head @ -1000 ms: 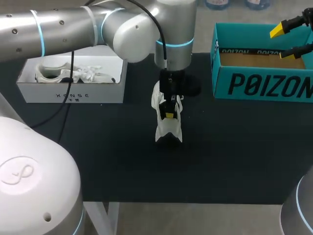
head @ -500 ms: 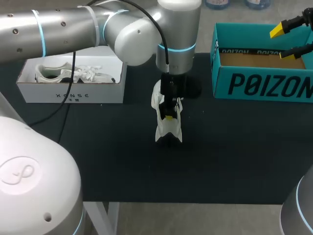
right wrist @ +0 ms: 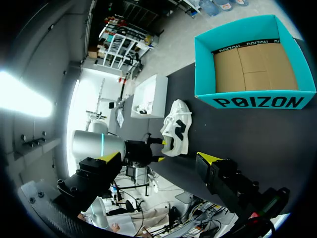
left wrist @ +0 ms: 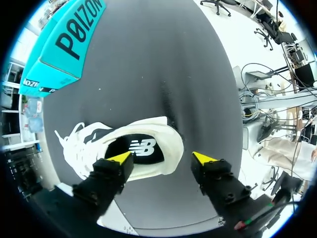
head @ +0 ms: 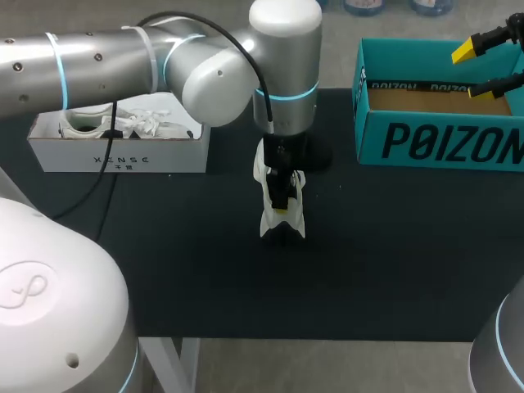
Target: Take the shoe out of the shoebox, open the shoe tongue, remove and reinsert the insole, then place the shoe into the shoebox
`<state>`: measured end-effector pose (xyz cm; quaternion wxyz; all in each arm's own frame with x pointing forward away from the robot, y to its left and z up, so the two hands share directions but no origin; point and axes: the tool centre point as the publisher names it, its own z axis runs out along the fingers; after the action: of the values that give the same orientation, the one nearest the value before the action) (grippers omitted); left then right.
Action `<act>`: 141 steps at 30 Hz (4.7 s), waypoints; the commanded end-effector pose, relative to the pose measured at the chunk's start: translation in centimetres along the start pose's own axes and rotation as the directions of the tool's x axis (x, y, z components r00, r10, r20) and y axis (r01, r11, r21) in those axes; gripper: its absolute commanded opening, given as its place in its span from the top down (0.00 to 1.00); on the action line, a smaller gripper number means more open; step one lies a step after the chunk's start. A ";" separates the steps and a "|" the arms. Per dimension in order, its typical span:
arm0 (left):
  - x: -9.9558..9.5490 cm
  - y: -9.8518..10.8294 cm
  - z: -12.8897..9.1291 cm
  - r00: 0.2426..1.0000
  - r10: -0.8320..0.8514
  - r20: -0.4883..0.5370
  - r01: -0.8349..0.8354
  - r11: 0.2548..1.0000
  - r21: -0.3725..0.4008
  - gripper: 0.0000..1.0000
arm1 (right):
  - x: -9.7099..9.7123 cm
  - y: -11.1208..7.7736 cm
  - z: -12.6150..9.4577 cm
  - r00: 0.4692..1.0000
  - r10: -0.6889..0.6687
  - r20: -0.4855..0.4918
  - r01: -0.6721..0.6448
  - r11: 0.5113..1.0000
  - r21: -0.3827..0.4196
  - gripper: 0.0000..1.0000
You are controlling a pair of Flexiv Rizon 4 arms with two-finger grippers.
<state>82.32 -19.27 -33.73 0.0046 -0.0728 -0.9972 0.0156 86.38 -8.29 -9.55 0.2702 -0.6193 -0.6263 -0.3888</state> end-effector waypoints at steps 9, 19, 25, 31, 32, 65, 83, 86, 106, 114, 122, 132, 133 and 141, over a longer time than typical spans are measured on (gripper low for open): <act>2.1 -1.2 3.2 0.999 -0.039 0.012 0.039 0.999 0.023 0.19 | 0.0 -0.1 0.0 1.000 0.001 0.002 -0.001 1.000 -0.001 0.00; 2.1 -0.7 5.7 0.997 -0.077 -0.022 0.077 0.997 0.001 0.08 | 0.0 -0.1 0.0 1.000 0.001 0.002 -0.001 1.000 -0.001 0.00; 1.4 -0.7 6.9 0.996 -0.069 -0.050 0.069 0.998 0.010 0.66 | 0.0 -0.1 0.0 1.000 0.001 0.002 -0.001 1.000 -0.001 0.00; 1.9 -0.7 6.5 0.997 -0.053 -0.059 0.054 0.998 0.014 1.00 | 0.0 -0.1 0.0 1.000 0.001 0.002 -0.001 1.000 -0.001 0.00; 2.1 -0.7 6.1 0.998 -0.035 -0.060 0.037 0.999 0.027 1.00 | 0.0 -0.1 0.0 1.000 0.001 0.002 -0.001 1.000 -0.001 0.00; 4.7 8.3 -7.0 0.681 0.691 -0.244 -0.687 0.717 0.115 1.00 | 0.0 -0.1 0.0 1.000 0.001 0.002 -0.001 1.000 -0.001 0.00; -3.3 27.0 -15.2 0.310 0.936 -0.168 -0.934 0.267 -0.237 1.00 | 0.0 -0.1 0.0 1.000 0.001 0.002 -0.001 1.000 -0.001 0.00; -4.9 28.5 -15.0 0.307 0.936 -0.173 -0.941 0.272 -0.201 1.00 | 0.0 -0.1 0.0 1.000 0.001 0.002 -0.001 1.000 -0.001 0.00; -6.6 29.8 -14.5 0.323 0.928 -0.185 -0.944 0.300 -0.139 1.00 | 0.0 -0.1 0.0 1.000 0.001 0.002 -0.001 1.000 -0.001 0.00; -10.7 35.9 -16.0 0.356 0.922 -0.149 -0.930 0.335 -0.152 1.00 | 0.0 -0.1 0.0 1.000 0.001 0.002 -0.001 1.000 -0.001 0.00; -15.7 41.7 -16.9 0.320 0.934 -0.158 -0.945 0.302 -0.124 1.00 | 0.0 -0.1 0.0 1.000 0.001 0.002 -0.001 1.000 -0.001 0.00; -22.0 48.3 -16.0 0.307 0.928 -0.210 -0.949 0.281 -0.144 1.00 | 0.0 -0.1 0.0 1.000 0.001 0.002 -0.001 1.000 -0.001 0.00; -22.7 48.8 -15.6 0.296 0.930 -0.220 -0.953 0.272 -0.133 1.00 | 0.0 -0.1 0.0 1.000 0.001 0.002 -0.001 1.000 -0.001 0.00; -26.8 52.5 -14.0 0.325 0.927 -0.186 -0.932 0.281 -0.227 1.00 | 0.0 -0.1 0.0 1.000 0.001 0.002 -0.001 1.000 -0.001 0.00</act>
<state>113.52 28.37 -21.13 -0.0029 -0.6367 -0.7582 -0.1403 86.38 -8.30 -9.55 0.2701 -0.6194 -0.6262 -0.3888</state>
